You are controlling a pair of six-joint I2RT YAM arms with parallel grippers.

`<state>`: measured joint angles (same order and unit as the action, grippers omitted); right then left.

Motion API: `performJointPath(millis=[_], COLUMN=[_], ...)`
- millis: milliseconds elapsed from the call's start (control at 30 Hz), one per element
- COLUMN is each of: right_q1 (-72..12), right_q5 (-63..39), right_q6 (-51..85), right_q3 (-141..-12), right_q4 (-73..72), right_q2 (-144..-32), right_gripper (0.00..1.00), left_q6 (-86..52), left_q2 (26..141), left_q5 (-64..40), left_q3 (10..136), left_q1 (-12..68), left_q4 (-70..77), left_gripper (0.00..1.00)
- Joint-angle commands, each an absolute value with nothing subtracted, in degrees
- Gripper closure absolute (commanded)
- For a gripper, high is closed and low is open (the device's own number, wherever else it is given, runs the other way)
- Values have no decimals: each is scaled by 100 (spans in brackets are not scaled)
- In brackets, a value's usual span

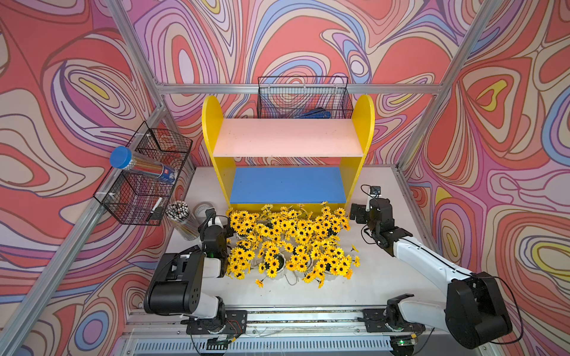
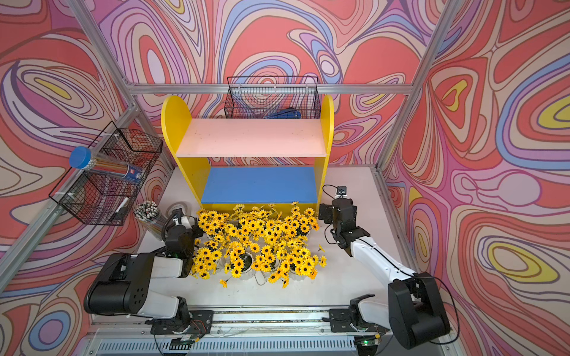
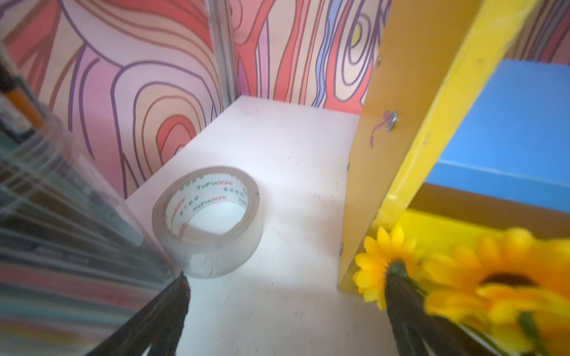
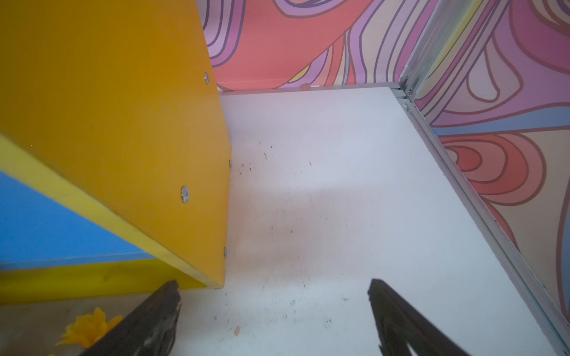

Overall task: Take the sunflower pots off the shelves
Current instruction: Reset both arms

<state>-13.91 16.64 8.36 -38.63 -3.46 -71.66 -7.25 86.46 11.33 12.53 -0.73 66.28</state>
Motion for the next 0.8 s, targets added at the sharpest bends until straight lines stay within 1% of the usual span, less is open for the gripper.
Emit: performJointPath(millis=[0,33,133,233,300,433,500,567,633,700,733,767], right_q1=[-1355,-1354,-1346,-1290,-1241,-1189,-1080,-1068,-1018,-918,-878,-717], right_q5=[1661,1658,1658,1677,1669,1806,1832,1726,1776,1840,2013,1761], right_q6=[743,730,602,363,193,-153,-194,-421,-464,-457,-309,-147], right_q3=[-3808,-3795,-3626,-3359,-3114,-2694,-2491,-2606,-2544,-2266,-2150,-2073], right_q4=[-496,-522,-846,-1342,-1859,-3095,-4221,-4580,-5127,-6193,-6393,-6425], right_q2=[-7198,-7211,-7325,-7436,-7531,-7857,-8225,-8649,-9043,-9469,-9491,-9473], right_gripper=[2,2,2,2,2,2,2,2,2,2,2,2], left_q6=[-563,-593,-515,-574,-512,-563,-530,-571,-559,-569,-571,-571], left_q2=[8714,8583,8949,8679,8835,8757,8809,8745,8801,8766,8759,8782], left_q5=[977,975,984,977,939,968,957,984,994,993,1002,1011], left_q3=[1059,1150,1092,1251,1296,1324,1318,1327,1299,1309,1302,1295], left_q1=[-53,-58,-53,-63,-63,-61,-59,-55,-61,-60,-60,-54], left_q4=[6963,6595,7255,6548,6720,6544,6645,6525,6656,6589,6579,6634], left_gripper=[0,0,0,0,0,0,0,0,0,0,0,0])
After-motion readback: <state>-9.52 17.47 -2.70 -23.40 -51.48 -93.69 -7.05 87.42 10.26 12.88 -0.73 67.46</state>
